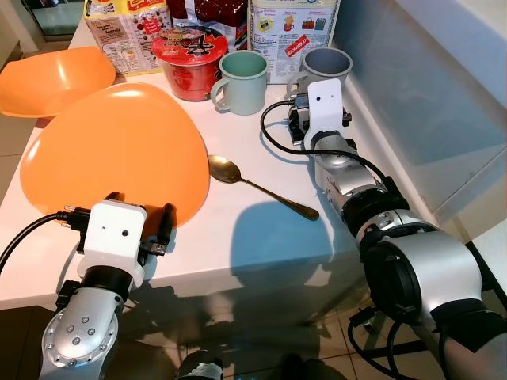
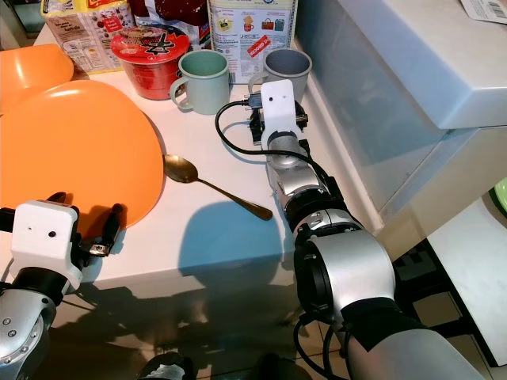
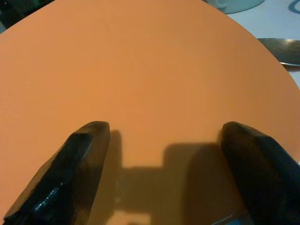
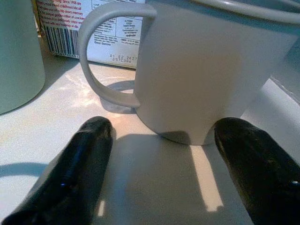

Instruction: Setting the table

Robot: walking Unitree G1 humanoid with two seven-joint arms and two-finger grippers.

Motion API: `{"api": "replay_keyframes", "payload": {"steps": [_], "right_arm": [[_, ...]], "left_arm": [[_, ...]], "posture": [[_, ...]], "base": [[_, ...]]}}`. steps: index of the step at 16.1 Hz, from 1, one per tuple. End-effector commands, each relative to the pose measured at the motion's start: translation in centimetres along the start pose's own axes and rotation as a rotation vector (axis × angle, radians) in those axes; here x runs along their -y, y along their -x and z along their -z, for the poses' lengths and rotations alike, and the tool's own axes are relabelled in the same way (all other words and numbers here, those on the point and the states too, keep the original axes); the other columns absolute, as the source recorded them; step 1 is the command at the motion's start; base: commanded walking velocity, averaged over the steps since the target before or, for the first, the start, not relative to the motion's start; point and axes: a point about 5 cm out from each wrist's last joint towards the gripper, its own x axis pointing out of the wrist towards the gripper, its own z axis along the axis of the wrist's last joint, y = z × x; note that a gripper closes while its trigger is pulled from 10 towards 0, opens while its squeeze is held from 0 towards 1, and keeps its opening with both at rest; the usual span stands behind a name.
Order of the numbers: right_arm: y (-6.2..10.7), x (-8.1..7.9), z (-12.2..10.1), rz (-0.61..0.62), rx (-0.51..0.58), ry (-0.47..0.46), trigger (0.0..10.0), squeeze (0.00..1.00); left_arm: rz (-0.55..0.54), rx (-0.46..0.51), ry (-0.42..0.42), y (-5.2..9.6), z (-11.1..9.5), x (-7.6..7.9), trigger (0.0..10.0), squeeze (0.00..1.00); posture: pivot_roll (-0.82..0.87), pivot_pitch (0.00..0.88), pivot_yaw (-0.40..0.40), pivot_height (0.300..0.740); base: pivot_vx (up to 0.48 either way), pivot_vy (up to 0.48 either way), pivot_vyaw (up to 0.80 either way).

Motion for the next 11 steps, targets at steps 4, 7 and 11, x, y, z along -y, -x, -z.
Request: {"api": "replay_keyframes", "payload": {"steps": [4,7,11], "right_arm": [[0.26,-0.52,1.16,-0.027,-0.054,0.003,0.0,0.0],[0.31,-0.66,1.26,-0.034,-0.053,0.006,0.0,0.0],[0.46,-0.98,1.55,-0.045,-0.048,0.01,0.0,0.0]], "left_arm": [[0.043,-0.17,0.012,0.45,2.77,1.03,10.0,0.0],[0.042,-0.173,0.017,0.51,2.84,1.17,10.0,0.0],[0.038,-0.169,0.022,0.24,2.83,1.3,10.0,0.0]], "posture": [[0.5,0.215,-0.033,0.74],[0.5,0.218,-0.036,0.74],[0.5,0.216,-0.045,0.74]], "base": [[0.0,0.0,0.0],[0.0,0.0,0.0],[0.0,0.0,0.0]]}}
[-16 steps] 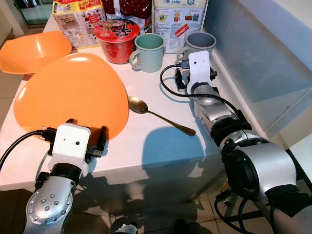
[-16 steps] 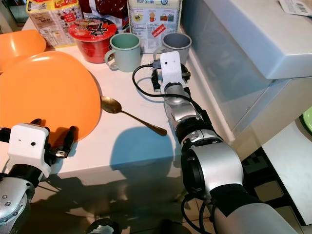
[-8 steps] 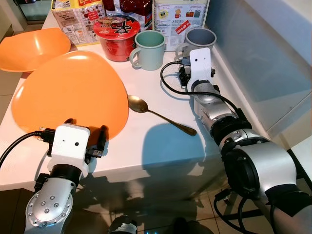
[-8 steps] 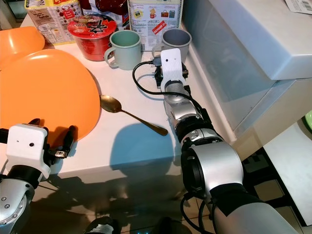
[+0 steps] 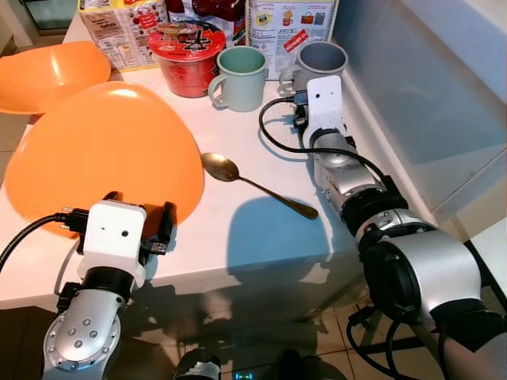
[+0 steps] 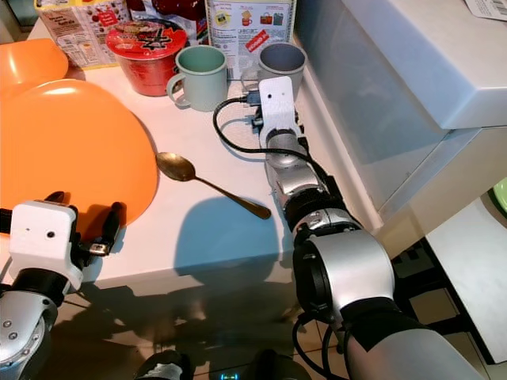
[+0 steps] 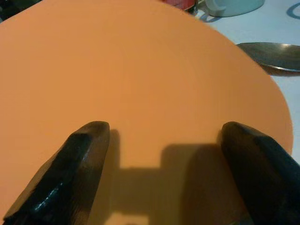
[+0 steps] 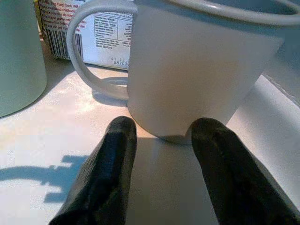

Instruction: Setting the table

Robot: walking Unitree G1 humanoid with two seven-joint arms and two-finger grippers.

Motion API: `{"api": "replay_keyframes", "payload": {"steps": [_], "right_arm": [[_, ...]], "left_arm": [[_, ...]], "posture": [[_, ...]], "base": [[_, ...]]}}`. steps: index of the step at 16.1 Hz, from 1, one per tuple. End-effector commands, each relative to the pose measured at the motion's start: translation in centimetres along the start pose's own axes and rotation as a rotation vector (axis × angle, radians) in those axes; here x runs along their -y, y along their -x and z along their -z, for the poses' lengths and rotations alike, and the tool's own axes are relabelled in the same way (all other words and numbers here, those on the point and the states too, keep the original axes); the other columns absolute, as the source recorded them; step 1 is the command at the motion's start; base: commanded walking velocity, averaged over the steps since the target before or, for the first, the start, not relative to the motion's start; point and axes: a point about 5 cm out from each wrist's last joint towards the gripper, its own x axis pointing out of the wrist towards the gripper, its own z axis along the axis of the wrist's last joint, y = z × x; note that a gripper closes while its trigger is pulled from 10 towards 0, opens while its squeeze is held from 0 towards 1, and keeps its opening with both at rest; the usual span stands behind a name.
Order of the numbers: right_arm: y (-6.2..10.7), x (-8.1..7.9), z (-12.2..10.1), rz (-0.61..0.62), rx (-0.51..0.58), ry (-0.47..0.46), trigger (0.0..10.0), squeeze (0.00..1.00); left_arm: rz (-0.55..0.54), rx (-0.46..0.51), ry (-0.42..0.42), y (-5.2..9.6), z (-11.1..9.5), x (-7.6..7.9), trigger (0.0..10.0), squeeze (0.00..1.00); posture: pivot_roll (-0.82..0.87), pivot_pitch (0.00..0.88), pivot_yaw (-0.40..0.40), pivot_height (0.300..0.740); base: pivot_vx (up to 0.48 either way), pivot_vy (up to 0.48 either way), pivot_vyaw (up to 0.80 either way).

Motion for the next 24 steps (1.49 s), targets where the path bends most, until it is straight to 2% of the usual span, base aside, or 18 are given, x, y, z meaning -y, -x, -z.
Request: {"api": "replay_keyframes", "payload": {"steps": [1,5,21,22,23,24], "right_arm": [[0.5,-0.8,1.9,-0.032,-0.074,0.003,0.0,0.0],[0.8,-2.0,1.7,-0.08,-0.024,0.006,0.0,0.0],[0.8,-2.1,1.7,-0.082,-0.018,0.004,0.0,0.0],[1.5,-3.1,2.5,-0.117,0.011,-0.006,10.0,0.0],[1.6,-3.2,2.6,-0.123,0.017,-0.013,10.0,0.0],[1.6,-3.0,2.7,-0.117,0.014,-0.027,10.0,0.76]], "left_arm": [[0.054,-0.179,0.007,0.0,3.1,1.0,10.0,0.0],[0.045,-0.16,0.013,-0.7,3.0,1.1,10.0,0.0],[0.045,-0.157,0.014,-0.8,3.0,1.1,10.0,0.0],[0.069,-0.06,0.008,-4.7,2.0,1.6,10.0,0.0],[0.078,-0.031,0.006,-5.9,1.6,1.8,10.0,0.0],[0.083,-0.012,0.009,-6.8,1.3,1.9,10.0,0.0]], "posture": [[0.49,0.214,-0.047,0.74],[0.47,0.192,-0.058,0.74],[0.47,0.192,-0.058,0.74],[0.39,0.0,-0.089,0.74],[0.38,0.0,-0.093,0.74],[0.38,0.0,-0.099,0.74]], "base": [[0.0,0.0,0.0],[0.0,0.0,0.0],[0.0,0.0,0.0],[0.0,0.0,0.0],[0.0,0.0,0.0],[0.0,0.0,0.0]]}}
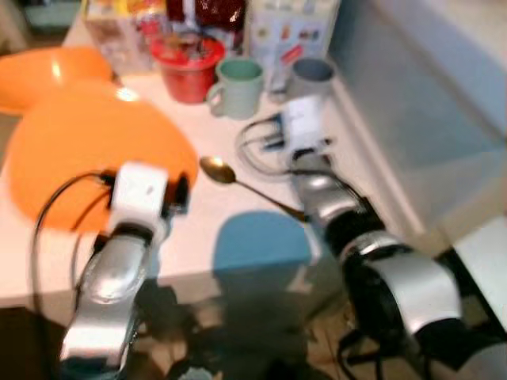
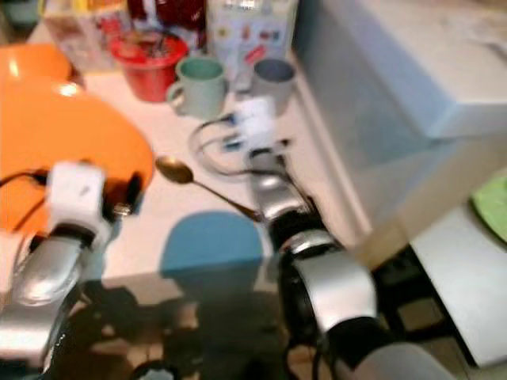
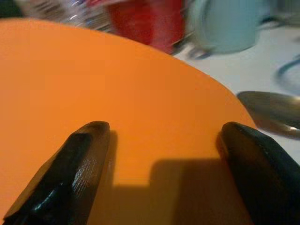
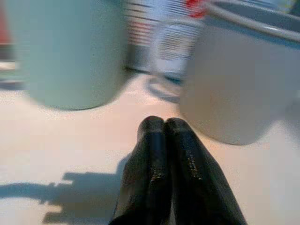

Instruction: Setting the table

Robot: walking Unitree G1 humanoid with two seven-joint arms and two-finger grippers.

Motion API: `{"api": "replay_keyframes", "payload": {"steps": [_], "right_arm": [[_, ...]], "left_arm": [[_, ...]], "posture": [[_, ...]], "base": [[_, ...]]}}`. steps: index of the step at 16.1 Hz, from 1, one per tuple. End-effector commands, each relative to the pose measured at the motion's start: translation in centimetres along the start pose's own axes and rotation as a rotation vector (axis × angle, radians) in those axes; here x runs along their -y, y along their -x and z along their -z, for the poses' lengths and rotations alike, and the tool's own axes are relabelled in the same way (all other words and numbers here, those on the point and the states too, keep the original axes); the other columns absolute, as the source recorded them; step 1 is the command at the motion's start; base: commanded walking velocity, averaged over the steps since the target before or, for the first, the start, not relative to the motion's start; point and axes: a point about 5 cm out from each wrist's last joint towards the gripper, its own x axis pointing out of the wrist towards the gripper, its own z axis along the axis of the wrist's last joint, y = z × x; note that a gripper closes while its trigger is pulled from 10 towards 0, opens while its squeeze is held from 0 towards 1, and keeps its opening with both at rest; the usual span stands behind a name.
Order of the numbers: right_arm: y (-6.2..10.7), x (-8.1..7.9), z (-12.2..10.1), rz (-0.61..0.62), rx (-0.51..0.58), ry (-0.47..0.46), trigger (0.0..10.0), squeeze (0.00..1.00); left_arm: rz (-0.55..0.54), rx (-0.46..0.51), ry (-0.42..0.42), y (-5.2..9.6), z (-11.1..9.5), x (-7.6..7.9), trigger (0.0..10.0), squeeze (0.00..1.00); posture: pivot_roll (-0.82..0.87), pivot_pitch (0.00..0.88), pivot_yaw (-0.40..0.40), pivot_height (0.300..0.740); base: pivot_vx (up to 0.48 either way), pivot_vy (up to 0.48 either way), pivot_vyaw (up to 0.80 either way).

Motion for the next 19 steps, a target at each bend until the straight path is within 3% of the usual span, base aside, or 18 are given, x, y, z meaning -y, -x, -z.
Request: {"api": "replay_keyframes", "payload": {"steps": [1,5,10,19], "right_arm": [[0.2,1.2,0.8,0.022,-0.03,-0.038,10.0,1.0],[0.1,1.6,0.6,0.024,-0.024,-0.017,10.0,1.0],[0.1,1.7,0.3,0.023,0.001,-0.001,10.0,1.0],[0.2,1.0,0.6,0.002,0.004,0.003,10.0,1.0]], "left_arm": [[0.046,-0.093,0.014,-0.4,2.2,1.1,10.0,0.0],[0.075,-0.125,0.007,-2.0,2.8,2.3,10.0,0.0],[0.095,-0.105,0.009,-3.1,2.9,2.7,10.0,0.0],[0.088,-0.094,-0.002,-3.3,3.4,2.5,10.0,0.0]], "posture": [[0.36,0.0,-0.109,0.74],[0.32,0.0,-0.115,0.74],[0.31,0.0,-0.107,0.74],[0.32,0.0,-0.107,0.74]], "base": [[0.0,0.0,0.0],[0.0,0.0,0.0],[0.0,0.0,0.0],[0.0,0.0,0.0]]}}
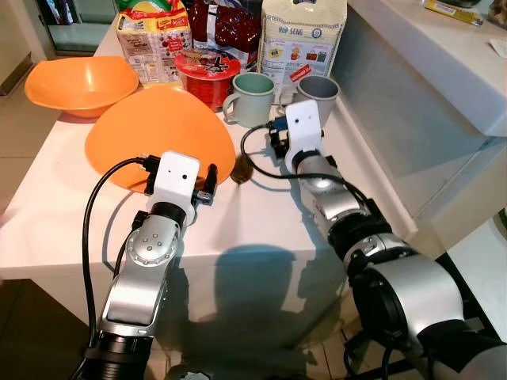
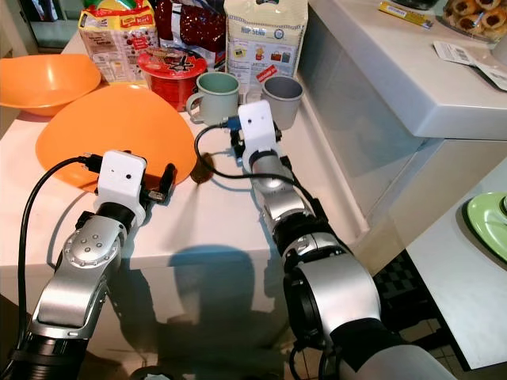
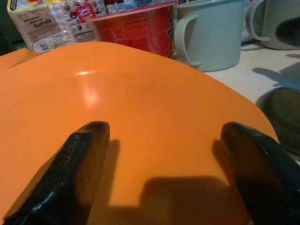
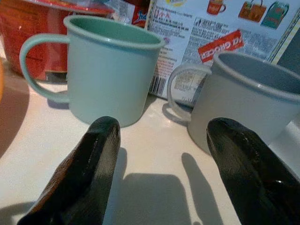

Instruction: Setting the table

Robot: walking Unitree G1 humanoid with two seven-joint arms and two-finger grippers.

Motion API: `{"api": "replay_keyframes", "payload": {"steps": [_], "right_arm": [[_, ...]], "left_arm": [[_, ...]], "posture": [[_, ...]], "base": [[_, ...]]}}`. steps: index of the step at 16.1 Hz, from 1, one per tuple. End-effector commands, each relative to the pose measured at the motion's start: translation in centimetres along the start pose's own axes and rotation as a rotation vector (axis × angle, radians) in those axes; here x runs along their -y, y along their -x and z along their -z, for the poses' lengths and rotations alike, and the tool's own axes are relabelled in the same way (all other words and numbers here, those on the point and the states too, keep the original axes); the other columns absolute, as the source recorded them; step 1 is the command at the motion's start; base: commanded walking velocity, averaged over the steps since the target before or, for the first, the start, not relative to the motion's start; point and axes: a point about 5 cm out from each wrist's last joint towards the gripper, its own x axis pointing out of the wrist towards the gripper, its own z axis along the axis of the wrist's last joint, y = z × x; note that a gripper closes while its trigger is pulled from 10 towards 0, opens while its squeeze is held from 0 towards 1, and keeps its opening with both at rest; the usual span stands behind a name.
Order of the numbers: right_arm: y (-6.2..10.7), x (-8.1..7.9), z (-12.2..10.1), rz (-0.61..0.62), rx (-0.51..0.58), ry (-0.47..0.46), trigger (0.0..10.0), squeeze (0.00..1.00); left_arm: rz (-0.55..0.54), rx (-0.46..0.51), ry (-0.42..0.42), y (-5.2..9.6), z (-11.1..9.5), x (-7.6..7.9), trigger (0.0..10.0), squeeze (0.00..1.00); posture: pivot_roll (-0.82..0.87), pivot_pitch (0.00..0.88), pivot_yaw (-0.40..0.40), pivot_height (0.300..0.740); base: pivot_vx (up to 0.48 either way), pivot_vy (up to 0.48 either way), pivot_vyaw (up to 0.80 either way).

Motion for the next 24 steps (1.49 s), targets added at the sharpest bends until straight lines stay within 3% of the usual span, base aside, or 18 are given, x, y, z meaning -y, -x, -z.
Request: {"api": "replay_keyframes", "payload": {"steps": [1,12,16,18,19,20,24], "right_arm": [[0.0,0.3,0.1,0.003,0.003,-0.009,10.0,1.0],[0.0,1.4,-0.2,0.034,0.024,0.003,10.0,1.0],[0.0,1.0,-0.2,0.033,0.027,-0.002,10.0,1.0],[0.2,0.8,0.5,0.021,-0.002,0.01,10.0,1.0],[0.3,0.9,0.6,0.024,-0.012,0.015,10.0,0.43],[0.2,1.2,0.2,0.043,0.015,0.012,10.0,0.0],[0.1,1.0,-0.9,0.062,0.076,-0.016,10.0,0.0]], "left_arm": [[0.026,-0.097,-0.005,0.3,2.0,0.5,10.0,0.0],[0.056,-0.074,-0.009,-0.6,1.7,0.8,10.0,0.0],[0.068,-0.085,-0.023,-0.7,2.1,0.9,10.0,0.0],[0.083,-0.109,0.035,-0.9,2.1,1.3,10.0,0.0],[0.074,-0.125,0.088,-0.9,2.2,1.3,10.0,0.0],[0.051,-0.142,0.134,-0.7,2.4,0.8,10.0,0.0],[0.016,-0.163,0.205,-0.6,2.5,-0.3,10.0,0.0]], "posture": [[0.32,0.0,-0.104,0.74],[0.28,0.0,-0.088,0.74],[0.28,0.0,-0.078,0.74],[0.28,0.0,-0.078,0.74],[0.28,0.0,-0.08,0.74],[0.29,0.0,-0.079,0.74],[0.3,0.0,-0.07,0.74]], "base": [[0.0,0.0,0.0],[0.0,0.0,0.0],[0.0,0.0,0.0],[0.0,0.0,0.0],[0.0,0.0,0.0],[0.0,0.0,0.0],[0.0,0.0,0.0]]}}
